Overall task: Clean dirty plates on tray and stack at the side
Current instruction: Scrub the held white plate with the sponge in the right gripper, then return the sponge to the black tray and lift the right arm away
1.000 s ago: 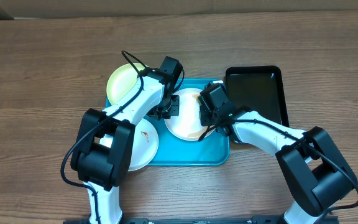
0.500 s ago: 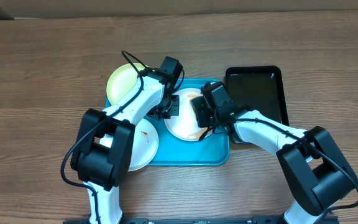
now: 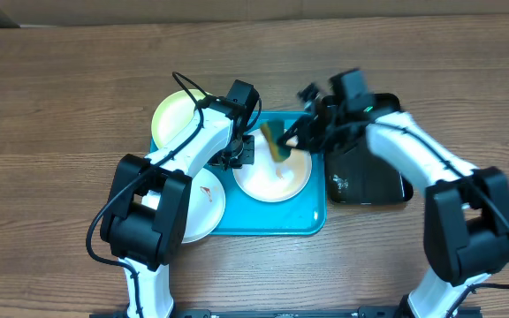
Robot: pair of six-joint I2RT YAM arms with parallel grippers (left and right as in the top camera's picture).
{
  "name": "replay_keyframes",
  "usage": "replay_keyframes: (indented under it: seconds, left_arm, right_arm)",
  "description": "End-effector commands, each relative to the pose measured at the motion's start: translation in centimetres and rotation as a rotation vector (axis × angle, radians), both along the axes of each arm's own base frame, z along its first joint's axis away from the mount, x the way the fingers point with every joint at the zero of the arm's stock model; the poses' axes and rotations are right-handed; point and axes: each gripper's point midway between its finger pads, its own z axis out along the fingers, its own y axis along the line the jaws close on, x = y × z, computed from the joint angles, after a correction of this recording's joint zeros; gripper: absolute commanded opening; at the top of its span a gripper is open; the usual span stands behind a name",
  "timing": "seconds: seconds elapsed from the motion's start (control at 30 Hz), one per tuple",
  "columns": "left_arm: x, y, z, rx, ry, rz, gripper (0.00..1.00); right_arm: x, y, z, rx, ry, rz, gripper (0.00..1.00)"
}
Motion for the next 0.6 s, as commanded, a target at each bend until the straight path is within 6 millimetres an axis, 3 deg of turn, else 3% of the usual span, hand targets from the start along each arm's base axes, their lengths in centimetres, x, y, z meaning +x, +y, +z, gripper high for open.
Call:
replay_keyframes:
  seconds: [0.0,0.07,0.1,0.37,0.47,0.57]
  left_arm:
    - [-0.4,-0.1,-0.7,0.006,0.018,-0.003,0.05]
    - [-0.4,-0.1,-0.7,0.006,0.018,-0.003,0.06]
    - [-0.4,-0.1,-0.7,0.006,0.018,-0.003,0.06]
    - [-0.3,-0.2,-0.7,0.005,0.015,-0.003,0.08]
    - [-0.3,-0.2,-0.7,0.005,0.015,-0.003,0.09]
    - [-0.3,-0.2,-0.7,0.005,0.015,-0.003,0.09]
  right_arm:
    - [0.9,-1.9,4.2,0.174,0.012,0.006,0.04]
    - [1.4,-3.8,3.9,0.163,0.029,-0.034,0.04]
    - [1.8,-6.4,2.8,0.104,0.041,-0.086,0.04]
    - [2.0,-18.0,-3.9,-0.405,0.138,-0.342,0.04]
    - [1.5,-20.1,-5.1,-0.544,0.148,-0.368,0.04]
    - [1.2,-20.2,-5.7,-0.581,0.146,-0.361,0.04]
